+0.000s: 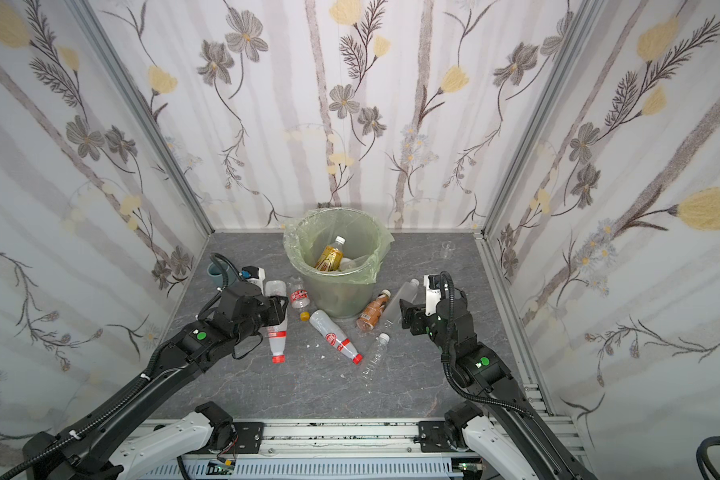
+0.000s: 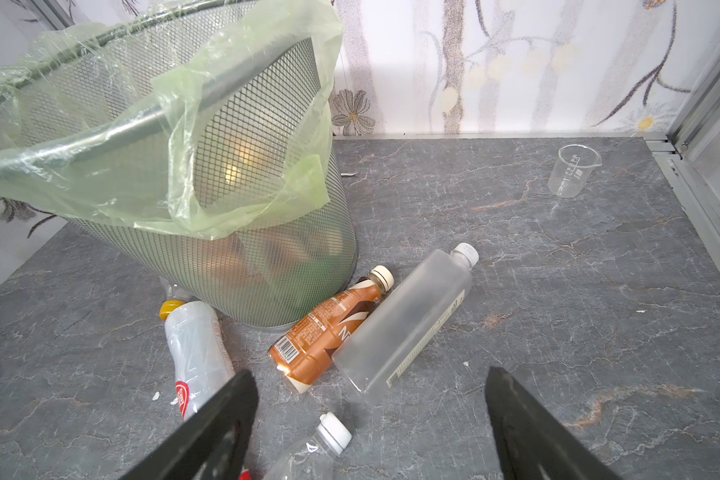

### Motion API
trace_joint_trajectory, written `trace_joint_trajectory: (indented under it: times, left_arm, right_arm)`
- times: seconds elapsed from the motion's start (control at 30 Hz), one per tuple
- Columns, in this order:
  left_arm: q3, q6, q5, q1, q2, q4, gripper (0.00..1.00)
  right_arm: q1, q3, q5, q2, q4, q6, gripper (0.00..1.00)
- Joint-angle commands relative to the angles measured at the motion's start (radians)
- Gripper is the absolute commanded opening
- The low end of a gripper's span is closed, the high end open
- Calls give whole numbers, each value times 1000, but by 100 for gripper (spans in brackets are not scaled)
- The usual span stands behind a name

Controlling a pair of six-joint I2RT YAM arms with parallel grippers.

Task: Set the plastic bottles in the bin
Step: 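Lift the white-and-red bottle with the left gripper and carry it over the bin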

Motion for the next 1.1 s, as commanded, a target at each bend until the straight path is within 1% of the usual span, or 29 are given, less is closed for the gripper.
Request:
trace_joint_trajectory:
  times: [0.0, 0.13, 0.33, 0.6, 0.77, 0.9, 1.07]
  left_arm:
    - [89, 120, -61, 4, 3, -27, 46]
    - [214, 187, -77, 7, 40, -27, 46]
    - [398, 257, -49, 8, 128, -25, 45]
    - [684, 329, -27, 7, 287, -14, 45]
    - [843, 362, 3, 7, 425, 11, 45]
    - [961, 403, 52, 7, 547, 26, 46]
    - [1083, 418, 48, 8, 684, 42, 47]
  right_arm:
    - [-2, -2, 6, 5, 6, 5, 87]
    - [0, -4, 6, 0, 6, 4, 87]
    - [-2, -3, 6, -11, 0, 7, 87]
    - [-3, 1, -4, -14, -1, 16, 86]
    - [-3, 2, -9, -24, -2, 25, 86]
    - [-3, 4, -9, -38, -14, 27, 87]
    - [-3, -2, 6, -74, -43, 32, 86]
